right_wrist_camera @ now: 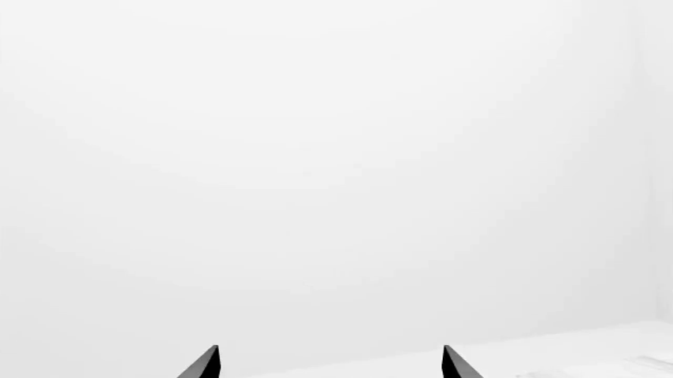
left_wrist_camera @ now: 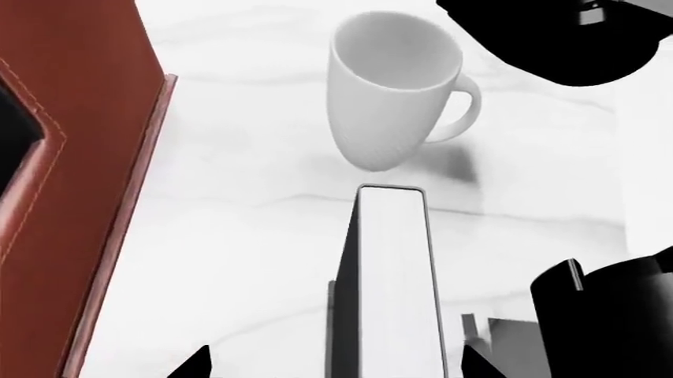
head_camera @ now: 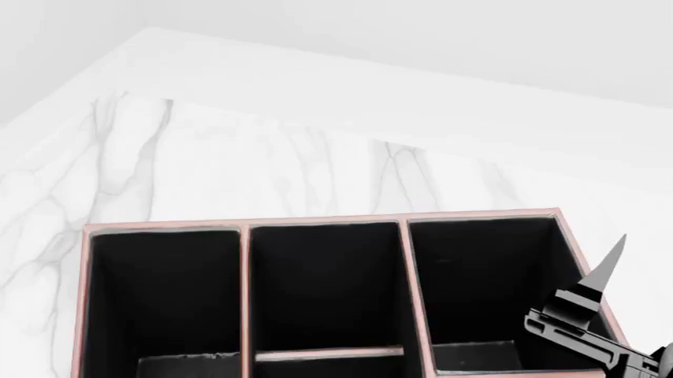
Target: Pick up the book and place it in the front compartment of the caddy.
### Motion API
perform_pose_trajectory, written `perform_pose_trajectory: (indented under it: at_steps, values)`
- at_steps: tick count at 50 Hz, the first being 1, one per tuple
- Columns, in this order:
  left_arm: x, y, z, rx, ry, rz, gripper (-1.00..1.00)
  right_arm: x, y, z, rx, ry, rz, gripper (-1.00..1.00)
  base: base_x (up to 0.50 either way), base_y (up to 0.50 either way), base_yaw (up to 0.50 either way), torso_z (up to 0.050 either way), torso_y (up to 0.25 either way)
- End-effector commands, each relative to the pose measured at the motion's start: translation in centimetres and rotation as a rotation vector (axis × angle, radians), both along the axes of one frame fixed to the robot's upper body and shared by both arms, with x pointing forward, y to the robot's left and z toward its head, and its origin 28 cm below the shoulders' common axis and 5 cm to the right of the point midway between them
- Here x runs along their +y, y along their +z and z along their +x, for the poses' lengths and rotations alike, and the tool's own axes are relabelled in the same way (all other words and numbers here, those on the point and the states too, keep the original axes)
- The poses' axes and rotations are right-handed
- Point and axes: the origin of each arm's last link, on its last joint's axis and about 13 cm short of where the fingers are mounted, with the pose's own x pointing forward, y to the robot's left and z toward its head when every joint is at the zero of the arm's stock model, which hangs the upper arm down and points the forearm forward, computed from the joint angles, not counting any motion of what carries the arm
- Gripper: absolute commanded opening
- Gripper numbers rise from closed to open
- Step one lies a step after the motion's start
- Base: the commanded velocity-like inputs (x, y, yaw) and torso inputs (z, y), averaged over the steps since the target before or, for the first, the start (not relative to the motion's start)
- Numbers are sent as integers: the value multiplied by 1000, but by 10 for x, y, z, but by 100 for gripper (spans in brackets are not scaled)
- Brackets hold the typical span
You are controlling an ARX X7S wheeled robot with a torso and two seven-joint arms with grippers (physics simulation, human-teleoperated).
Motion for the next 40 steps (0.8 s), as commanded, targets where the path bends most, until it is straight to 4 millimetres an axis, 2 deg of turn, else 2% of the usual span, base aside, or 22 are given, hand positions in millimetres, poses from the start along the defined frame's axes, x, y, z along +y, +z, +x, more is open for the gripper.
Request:
perform_pose_trajectory:
  at_steps: [1,22,40]
  values:
    - [-3,-6,4,8,-30,21,100,0,0,0,-1,0,-1,100,0,0,0,0,0]
    - [-10,-14,7,63,-163,35,100,0,0,0,-3,3,-5,100,0,0,0,0,0]
    - [-9,-43,27,99,-74,97,100,0,0,-1,-4,6,-8,100,0,0,0,0,0]
